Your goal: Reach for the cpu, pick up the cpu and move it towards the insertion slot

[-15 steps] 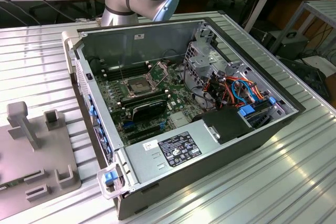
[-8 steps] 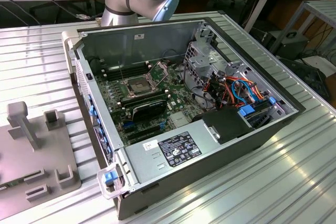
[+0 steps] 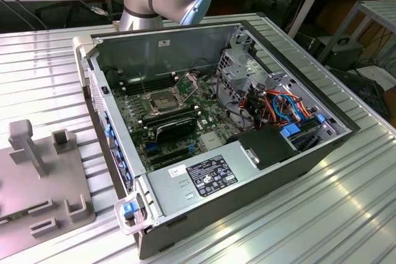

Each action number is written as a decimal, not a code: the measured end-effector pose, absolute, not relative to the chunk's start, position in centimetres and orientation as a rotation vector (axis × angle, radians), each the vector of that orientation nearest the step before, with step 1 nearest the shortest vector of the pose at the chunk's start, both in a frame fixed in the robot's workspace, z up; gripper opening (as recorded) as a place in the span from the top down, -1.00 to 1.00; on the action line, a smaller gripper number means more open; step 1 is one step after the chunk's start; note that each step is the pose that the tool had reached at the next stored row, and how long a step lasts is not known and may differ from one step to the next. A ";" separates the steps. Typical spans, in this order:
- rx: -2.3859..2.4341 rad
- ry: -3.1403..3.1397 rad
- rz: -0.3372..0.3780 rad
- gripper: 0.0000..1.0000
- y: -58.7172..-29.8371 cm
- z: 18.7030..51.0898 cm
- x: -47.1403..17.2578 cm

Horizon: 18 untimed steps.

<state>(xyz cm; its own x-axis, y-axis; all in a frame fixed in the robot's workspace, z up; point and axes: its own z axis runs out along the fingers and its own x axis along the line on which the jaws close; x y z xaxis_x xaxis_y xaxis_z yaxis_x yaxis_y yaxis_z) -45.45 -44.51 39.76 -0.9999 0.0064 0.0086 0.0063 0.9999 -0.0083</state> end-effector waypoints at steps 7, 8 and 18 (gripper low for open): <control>-0.010 -3.133 0.013 -0.09 -44.5 39.8 -45.1; -0.010 -3.133 0.013 -0.09 -44.5 39.8 -45.0; -0.010 -3.133 0.013 -0.09 -44.5 39.8 -44.2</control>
<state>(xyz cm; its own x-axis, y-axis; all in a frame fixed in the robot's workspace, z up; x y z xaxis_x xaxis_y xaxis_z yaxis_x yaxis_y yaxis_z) -44.21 -44.51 39.76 -0.9999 0.0063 0.0087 0.0062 0.9999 -0.0083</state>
